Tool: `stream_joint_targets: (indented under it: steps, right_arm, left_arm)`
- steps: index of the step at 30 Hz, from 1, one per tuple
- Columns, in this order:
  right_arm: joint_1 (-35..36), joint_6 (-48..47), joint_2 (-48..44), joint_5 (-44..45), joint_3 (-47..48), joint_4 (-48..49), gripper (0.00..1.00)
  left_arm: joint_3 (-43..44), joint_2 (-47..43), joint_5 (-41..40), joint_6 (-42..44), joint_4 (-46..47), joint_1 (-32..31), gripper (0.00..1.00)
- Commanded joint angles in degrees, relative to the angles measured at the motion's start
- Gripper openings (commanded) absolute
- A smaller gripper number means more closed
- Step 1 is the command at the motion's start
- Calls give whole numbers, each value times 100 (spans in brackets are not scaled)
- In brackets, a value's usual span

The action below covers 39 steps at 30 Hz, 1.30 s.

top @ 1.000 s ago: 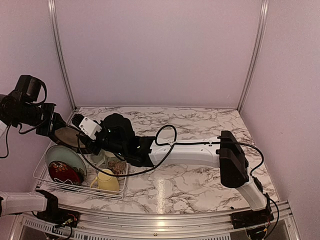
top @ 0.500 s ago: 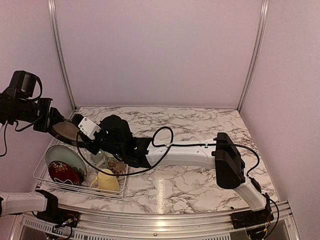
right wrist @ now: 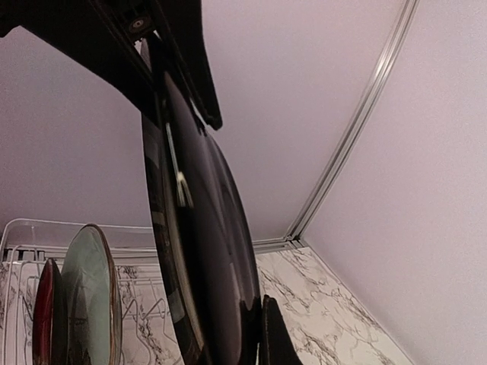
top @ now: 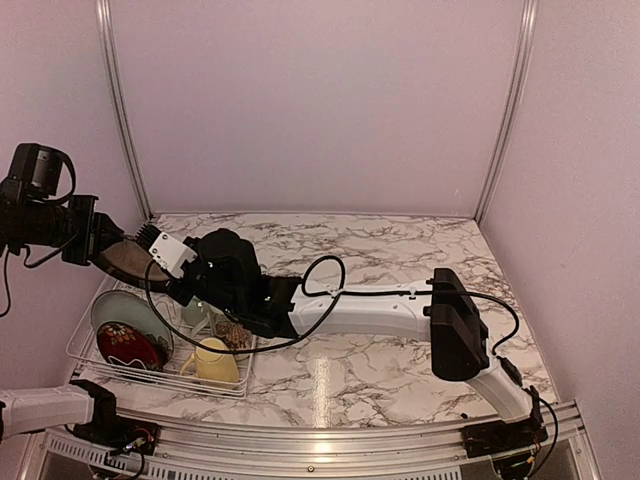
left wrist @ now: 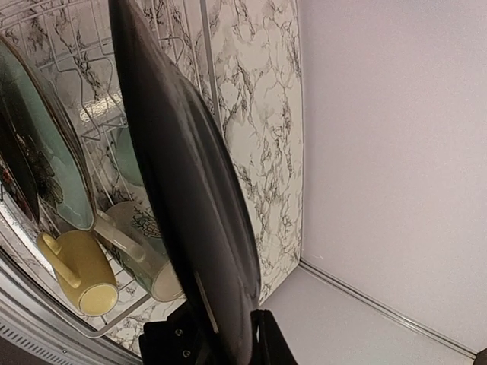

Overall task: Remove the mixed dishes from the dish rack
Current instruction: Pass from the left arm to the right, then place the plate in the corner of the board.

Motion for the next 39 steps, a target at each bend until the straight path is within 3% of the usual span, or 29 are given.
stream_joint_targets:
  steps: [1, 11, 15, 22, 28, 39]
  right_arm:
    - [51, 134, -20, 131, 416, 419, 0]
    - [132, 83, -214, 677, 536, 642, 0]
    - [132, 103, -271, 905, 620, 598, 0]
    - [-17, 754, -522, 843, 637, 438, 0]
    - [-141, 1395, -673, 780, 688, 252, 0]
    - [-1013, 4568, -959, -141, 1219, -827, 0]
  left_arm:
    - [-19, -326, 8, 145, 784, -20, 17]
    - [-295, -748, -93, 294, 1058, -22, 68]
    - [-21, -751, -200, 769, 1131, -22, 80]
    - [-62, -1323, -1099, 1515, 1466, -22, 98]
    - [-50, -1439, -1687, 2286, 1509, -22, 99]
    - [-52, -1349, -2259, 3021, 1488, -22, 99]
